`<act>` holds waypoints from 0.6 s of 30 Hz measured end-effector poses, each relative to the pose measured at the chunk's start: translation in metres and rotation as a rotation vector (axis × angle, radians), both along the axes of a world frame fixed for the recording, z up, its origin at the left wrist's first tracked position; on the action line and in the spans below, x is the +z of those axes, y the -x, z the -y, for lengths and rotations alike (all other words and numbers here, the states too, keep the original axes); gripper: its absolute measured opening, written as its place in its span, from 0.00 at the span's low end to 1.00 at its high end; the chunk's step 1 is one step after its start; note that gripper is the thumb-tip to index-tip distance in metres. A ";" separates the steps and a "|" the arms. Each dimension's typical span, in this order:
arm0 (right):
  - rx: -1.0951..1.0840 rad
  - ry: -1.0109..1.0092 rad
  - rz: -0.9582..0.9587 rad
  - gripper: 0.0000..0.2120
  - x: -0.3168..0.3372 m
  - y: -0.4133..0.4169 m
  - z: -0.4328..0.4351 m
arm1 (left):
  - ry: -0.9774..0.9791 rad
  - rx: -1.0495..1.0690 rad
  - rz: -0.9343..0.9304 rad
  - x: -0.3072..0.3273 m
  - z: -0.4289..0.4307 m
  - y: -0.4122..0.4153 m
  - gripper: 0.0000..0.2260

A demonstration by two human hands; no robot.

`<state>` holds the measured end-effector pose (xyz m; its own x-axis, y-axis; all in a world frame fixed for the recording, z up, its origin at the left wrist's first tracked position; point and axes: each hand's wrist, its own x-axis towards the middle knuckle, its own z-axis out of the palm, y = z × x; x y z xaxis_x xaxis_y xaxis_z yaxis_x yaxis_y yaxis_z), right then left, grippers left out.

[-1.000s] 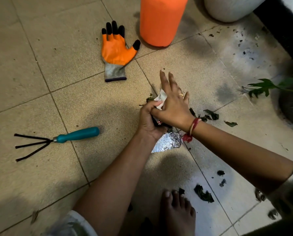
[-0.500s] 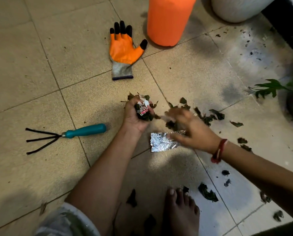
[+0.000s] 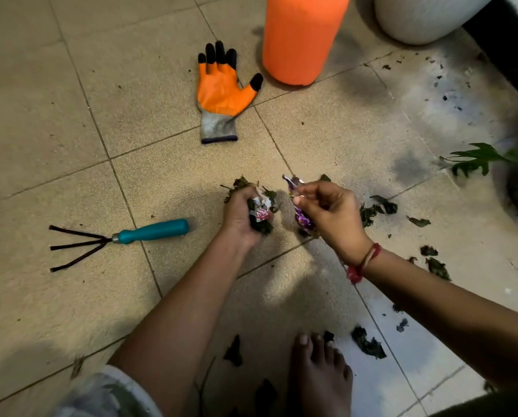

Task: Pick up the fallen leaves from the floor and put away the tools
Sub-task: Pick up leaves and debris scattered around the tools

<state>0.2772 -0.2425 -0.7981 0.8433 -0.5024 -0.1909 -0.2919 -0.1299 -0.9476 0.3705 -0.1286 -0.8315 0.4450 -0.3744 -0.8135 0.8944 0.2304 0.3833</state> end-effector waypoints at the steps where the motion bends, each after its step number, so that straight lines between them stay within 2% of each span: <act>1: -0.007 -0.058 0.016 0.11 0.003 -0.006 -0.005 | 0.019 -0.045 0.021 0.004 0.006 0.007 0.11; 2: 0.011 -0.048 0.018 0.11 0.005 -0.011 -0.010 | 0.033 -0.061 0.038 0.005 0.010 0.011 0.17; 3: 0.025 0.002 0.005 0.10 0.005 -0.014 -0.013 | 0.050 -0.069 0.054 0.006 0.014 0.014 0.19; 5: 0.010 0.069 -0.036 0.05 0.003 -0.017 -0.013 | 0.077 -0.069 0.089 0.005 0.017 0.018 0.13; 6: -0.014 0.078 -0.056 0.03 0.003 -0.018 -0.012 | 0.128 -0.086 0.101 0.003 0.016 0.018 0.16; 7: -0.031 0.108 -0.065 0.02 0.002 -0.020 -0.009 | 0.179 -0.094 0.103 0.006 0.015 0.019 0.19; 9: -0.016 0.313 -0.068 0.02 0.000 -0.022 -0.006 | 0.227 -0.138 0.119 0.003 0.012 0.021 0.26; 11: 0.033 0.492 -0.086 0.02 -0.003 -0.021 -0.007 | 0.247 -0.171 0.113 0.004 0.013 0.025 0.39; 12: 0.064 0.510 -0.099 0.03 -0.003 -0.020 -0.008 | 0.242 -0.182 0.097 0.002 0.014 0.026 0.40; 13: 0.096 0.497 -0.108 0.04 -0.004 -0.019 -0.009 | 0.250 -0.189 0.085 0.005 0.016 0.026 0.34; 15: 0.140 0.412 -0.113 0.07 -0.001 -0.013 -0.009 | 0.268 -0.145 0.029 0.005 0.017 0.026 0.13; 16: 0.162 0.324 -0.091 0.10 0.001 -0.008 -0.008 | 0.279 -0.120 0.011 0.002 0.017 0.026 0.11; 18: 0.210 0.102 -0.016 0.17 0.004 0.004 -0.007 | 0.293 -0.059 -0.035 -0.003 0.016 0.026 0.15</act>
